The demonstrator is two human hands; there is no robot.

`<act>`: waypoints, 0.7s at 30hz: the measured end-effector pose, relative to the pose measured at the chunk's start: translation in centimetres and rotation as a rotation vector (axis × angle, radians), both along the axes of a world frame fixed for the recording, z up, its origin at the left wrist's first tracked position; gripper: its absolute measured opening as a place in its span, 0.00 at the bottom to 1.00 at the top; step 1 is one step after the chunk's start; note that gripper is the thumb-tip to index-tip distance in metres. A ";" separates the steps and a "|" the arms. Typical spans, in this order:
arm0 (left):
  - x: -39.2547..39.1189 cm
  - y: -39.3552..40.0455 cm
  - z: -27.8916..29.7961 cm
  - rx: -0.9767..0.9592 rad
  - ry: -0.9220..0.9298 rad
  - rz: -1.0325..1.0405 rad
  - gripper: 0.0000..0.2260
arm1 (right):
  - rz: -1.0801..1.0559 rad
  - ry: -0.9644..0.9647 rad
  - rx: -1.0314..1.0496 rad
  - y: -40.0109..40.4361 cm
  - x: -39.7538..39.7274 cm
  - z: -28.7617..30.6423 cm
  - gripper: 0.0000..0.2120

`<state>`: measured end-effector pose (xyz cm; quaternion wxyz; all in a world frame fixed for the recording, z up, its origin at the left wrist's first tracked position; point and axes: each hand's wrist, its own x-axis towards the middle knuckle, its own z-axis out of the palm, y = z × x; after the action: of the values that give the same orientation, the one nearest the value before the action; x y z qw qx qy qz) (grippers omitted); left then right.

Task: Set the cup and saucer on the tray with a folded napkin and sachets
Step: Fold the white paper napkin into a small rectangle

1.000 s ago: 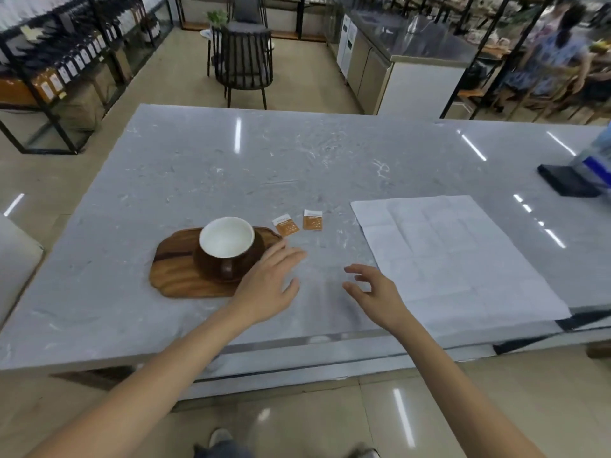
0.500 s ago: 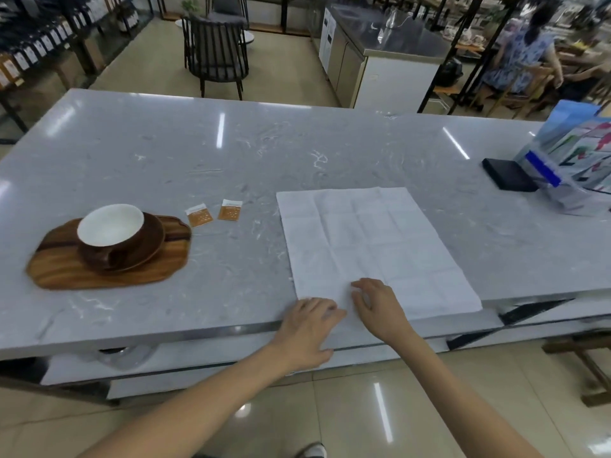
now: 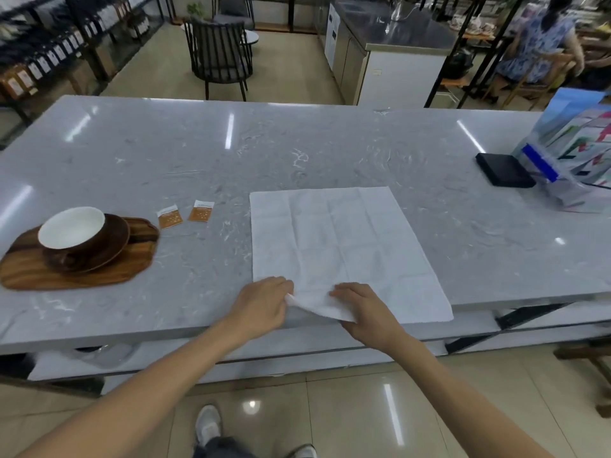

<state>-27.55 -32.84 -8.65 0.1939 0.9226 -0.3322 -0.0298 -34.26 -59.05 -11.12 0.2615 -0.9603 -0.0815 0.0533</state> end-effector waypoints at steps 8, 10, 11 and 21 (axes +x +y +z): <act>4.4 3.5 3.6 -0.289 0.115 0.199 0.05 | -0.262 -0.228 -0.058 -9.1 -0.2 4.4 0.10; 5.2 4.3 4.1 -0.320 0.146 0.211 0.06 | -0.289 -0.229 -0.017 -11.1 0.2 6.1 0.07; 5.7 4.5 4.4 -0.336 0.160 0.216 0.06 | -0.284 -0.215 0.012 -12.0 0.4 7.0 0.05; 11.0 5.5 8.3 -0.795 0.502 0.298 0.09 | -0.463 -0.325 0.490 -15.1 5.1 12.8 0.03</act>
<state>-16.57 -27.39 -0.30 0.6073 0.7789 -0.1252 -0.0940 -29.13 -74.19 1.69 0.4723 -0.8582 0.0869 -0.1812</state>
